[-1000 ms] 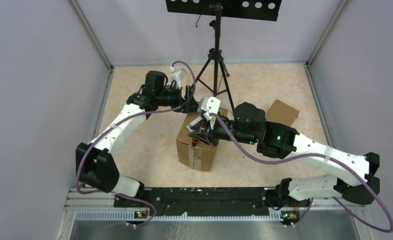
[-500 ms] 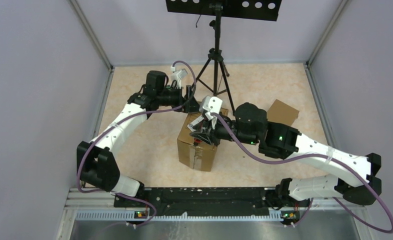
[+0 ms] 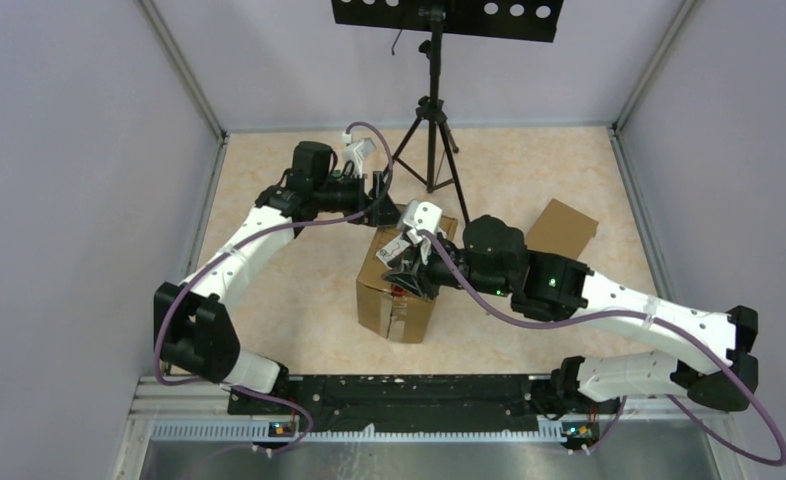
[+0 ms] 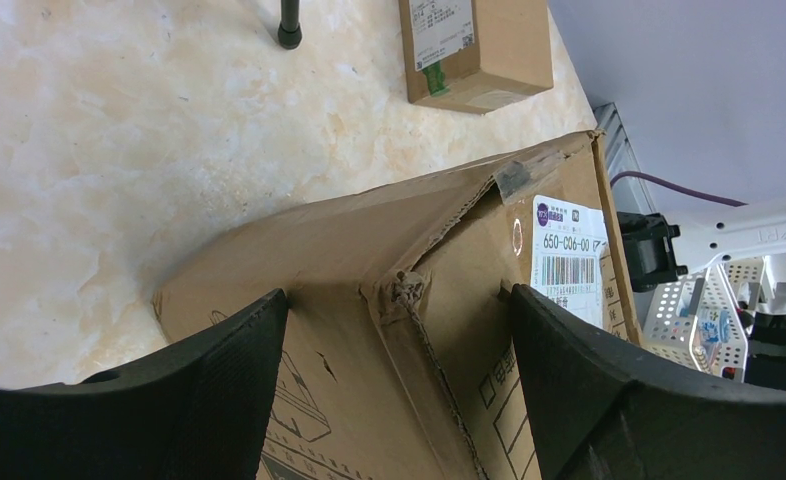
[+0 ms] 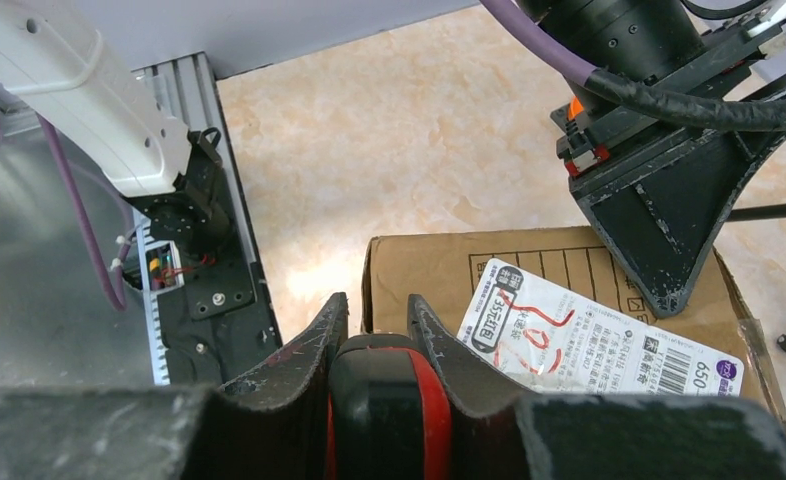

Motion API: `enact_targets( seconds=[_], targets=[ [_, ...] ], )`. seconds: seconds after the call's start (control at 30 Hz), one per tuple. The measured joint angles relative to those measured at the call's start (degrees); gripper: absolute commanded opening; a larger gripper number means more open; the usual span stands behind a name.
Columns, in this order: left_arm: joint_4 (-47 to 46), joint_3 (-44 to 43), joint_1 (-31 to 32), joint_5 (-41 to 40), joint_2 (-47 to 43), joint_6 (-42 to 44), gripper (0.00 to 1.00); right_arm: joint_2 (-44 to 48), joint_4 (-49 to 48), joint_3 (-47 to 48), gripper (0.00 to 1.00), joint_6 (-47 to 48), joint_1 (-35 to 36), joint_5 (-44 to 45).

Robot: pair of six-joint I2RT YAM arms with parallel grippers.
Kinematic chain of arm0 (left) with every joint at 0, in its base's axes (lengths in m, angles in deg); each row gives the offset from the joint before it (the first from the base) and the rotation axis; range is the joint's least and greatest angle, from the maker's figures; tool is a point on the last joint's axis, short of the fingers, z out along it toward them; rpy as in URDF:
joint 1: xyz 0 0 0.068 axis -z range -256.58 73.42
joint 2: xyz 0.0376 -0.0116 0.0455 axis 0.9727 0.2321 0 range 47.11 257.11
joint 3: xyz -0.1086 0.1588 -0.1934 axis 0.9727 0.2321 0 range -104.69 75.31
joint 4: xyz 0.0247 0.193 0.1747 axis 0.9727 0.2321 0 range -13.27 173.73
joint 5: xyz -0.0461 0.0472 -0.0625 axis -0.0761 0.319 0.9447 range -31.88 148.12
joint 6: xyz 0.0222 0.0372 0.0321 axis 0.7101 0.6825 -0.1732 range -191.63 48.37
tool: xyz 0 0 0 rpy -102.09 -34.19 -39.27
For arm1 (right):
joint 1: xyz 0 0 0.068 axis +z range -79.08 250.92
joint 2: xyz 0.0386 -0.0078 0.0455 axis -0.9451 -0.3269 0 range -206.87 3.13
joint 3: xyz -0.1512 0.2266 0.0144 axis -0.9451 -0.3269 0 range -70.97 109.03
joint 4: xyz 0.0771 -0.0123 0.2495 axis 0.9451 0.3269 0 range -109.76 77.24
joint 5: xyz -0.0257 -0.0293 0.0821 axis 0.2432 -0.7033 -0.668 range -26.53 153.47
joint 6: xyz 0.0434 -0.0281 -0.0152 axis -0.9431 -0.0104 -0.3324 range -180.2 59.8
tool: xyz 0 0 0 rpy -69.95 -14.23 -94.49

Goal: Unpack the express box
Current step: Cut the express box at the center of the board.

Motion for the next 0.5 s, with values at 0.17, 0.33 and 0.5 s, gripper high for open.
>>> enact_targets(
  seconds=[0.17, 0.33, 0.5],
  targets=[
    [-0.04, 0.00, 0.00, 0.04, 0.04, 0.02, 0.83, 0.28, 0.48, 0.15, 0.00, -0.48, 0.00, 0.61],
    [-0.02, 0.00, -0.55, 0.44, 0.04, 0.00, 0.83, 0.28, 3.28, 2.08, 0.00, -0.37, 0.00, 1.14],
    [0.00, 0.00, -0.98, 0.85, 0.04, 0.02, 0.83, 0.35, 5.05, 3.02, 0.00, 0.22, 0.00, 1.49]
  ],
)
